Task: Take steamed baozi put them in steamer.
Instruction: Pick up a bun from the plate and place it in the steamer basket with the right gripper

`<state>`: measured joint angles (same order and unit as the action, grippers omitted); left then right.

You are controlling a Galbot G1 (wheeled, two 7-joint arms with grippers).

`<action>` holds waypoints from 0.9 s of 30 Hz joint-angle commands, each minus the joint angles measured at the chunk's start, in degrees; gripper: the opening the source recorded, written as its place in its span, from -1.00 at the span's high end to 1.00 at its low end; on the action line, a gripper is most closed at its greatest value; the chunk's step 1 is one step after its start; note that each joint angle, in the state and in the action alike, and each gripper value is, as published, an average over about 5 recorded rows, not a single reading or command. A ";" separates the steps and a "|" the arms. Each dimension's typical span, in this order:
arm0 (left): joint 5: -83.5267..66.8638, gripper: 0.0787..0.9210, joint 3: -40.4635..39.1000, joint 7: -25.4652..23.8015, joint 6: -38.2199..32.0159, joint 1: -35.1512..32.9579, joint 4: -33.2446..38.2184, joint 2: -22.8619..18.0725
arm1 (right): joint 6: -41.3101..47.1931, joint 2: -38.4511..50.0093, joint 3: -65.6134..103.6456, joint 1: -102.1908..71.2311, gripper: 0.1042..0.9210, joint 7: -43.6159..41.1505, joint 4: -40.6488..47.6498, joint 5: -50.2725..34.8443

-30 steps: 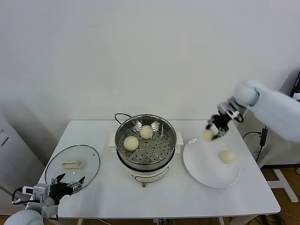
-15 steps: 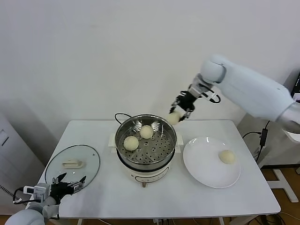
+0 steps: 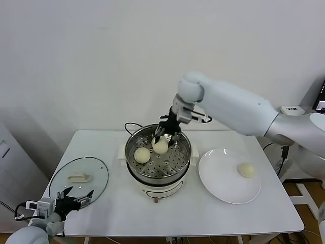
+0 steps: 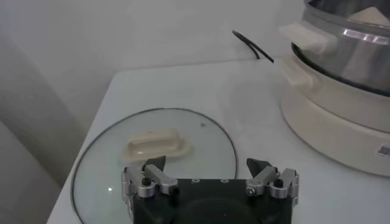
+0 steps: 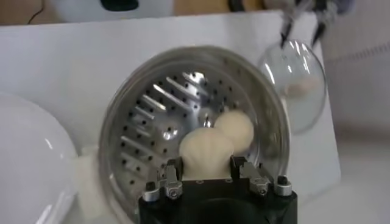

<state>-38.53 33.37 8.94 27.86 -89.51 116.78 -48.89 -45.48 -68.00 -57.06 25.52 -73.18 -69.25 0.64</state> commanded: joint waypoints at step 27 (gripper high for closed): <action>-0.19 -0.77 -0.18 -0.19 -0.29 0.05 -0.60 0.20 | -4.52 -1.67 2.76 -9.52 -0.02 -2.68 -5.24 11.79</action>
<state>-38.72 33.30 8.75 27.51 -89.52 116.11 -48.65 -47.20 -69.88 -54.87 17.21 -75.65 -73.29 10.46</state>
